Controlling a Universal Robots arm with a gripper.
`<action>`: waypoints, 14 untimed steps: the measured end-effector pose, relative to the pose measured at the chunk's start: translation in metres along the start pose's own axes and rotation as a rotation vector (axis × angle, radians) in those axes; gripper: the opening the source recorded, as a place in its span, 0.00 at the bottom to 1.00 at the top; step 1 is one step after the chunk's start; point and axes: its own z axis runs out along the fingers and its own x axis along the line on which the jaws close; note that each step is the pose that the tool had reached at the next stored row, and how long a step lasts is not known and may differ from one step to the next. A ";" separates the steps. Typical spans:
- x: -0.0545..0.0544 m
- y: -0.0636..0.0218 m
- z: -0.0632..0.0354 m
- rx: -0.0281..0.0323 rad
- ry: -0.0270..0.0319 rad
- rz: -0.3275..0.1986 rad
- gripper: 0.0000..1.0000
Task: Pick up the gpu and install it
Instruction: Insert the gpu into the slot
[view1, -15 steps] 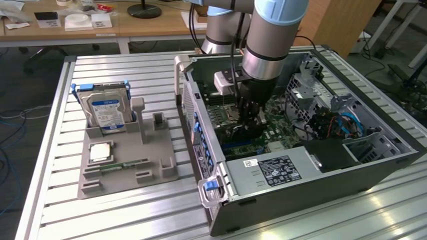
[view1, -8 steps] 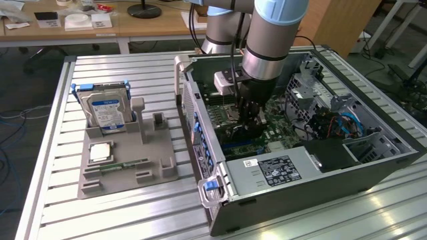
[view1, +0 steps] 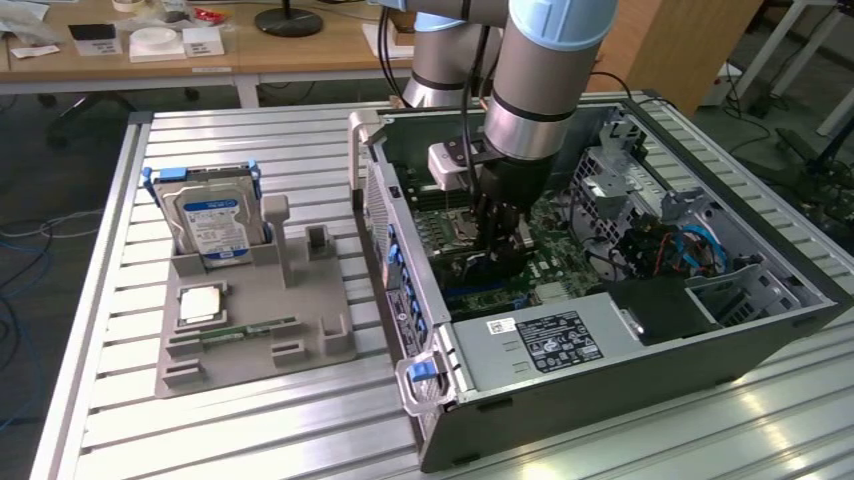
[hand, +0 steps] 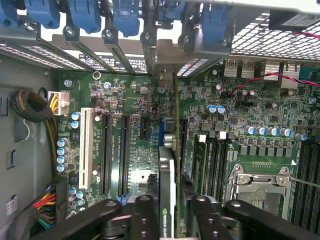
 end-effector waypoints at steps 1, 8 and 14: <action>0.000 0.0000 0.0000 0.0000 0.0000 0.000 0.34; 0.001 -0.0003 0.0000 -0.0001 0.0000 0.000 0.34; 0.003 -0.0001 0.0010 -0.0001 0.0001 0.000 0.34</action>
